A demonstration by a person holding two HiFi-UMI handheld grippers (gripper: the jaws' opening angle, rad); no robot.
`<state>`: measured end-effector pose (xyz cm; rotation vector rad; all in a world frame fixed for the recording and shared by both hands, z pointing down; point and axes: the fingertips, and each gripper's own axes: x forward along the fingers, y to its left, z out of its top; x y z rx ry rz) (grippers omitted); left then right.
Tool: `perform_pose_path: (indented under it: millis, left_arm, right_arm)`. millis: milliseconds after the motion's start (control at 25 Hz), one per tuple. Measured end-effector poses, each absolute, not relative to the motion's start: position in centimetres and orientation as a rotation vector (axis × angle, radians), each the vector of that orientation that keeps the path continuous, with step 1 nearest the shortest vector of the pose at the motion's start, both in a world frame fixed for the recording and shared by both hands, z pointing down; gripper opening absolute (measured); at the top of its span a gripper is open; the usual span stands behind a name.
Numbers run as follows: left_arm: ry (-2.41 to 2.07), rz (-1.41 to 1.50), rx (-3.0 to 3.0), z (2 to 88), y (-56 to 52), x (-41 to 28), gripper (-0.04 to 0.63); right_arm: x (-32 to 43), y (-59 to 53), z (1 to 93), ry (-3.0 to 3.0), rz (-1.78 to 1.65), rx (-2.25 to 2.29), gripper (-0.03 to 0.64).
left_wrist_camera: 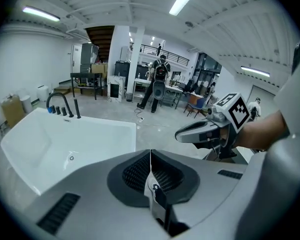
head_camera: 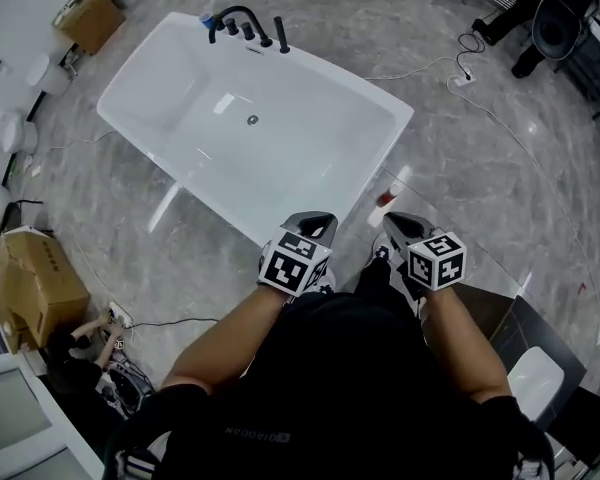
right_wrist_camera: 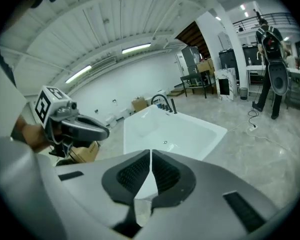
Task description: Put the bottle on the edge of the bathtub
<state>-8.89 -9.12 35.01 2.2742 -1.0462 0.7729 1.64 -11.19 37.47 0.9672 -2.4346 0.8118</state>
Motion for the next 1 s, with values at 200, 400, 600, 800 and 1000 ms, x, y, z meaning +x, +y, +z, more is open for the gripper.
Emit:
perform_pose_path:
  millis: [200, 400, 600, 800, 1000]
  left_arm:
    - [-1.021, 0.743, 2.276, 34.5, -5.5, -11.7, 0.018]
    - [-1.008, 0.757, 2.277, 35.2, -2.9, -12.7, 0.018]
    - [-1.061, 0.692, 2.301, 33.4, -2.6, -12.2, 0.018]
    - [-1.148, 0.644, 2.299, 31.7, -1.2, -11.8, 0.018]
    - [-1.238, 0.587, 2.217, 31.0, 1.4, -11.4, 0.018]
  right_arm:
    - [0.5, -8.1, 34.7, -2.504, 0.814, 1.025, 0.044]
    - [0.5, -5.5, 33.3, -2.535, 0.812, 1.064, 0.045]
    - [0.5, -3.8, 32.4, -2.527, 0.747, 1.022, 0.044]
    - [0.8, -2.5, 30.7, -2.568, 0.701, 0.945, 0.043]
    - [1.5, -0.1, 29.8, -2.585, 0.672, 0.871, 0.043]
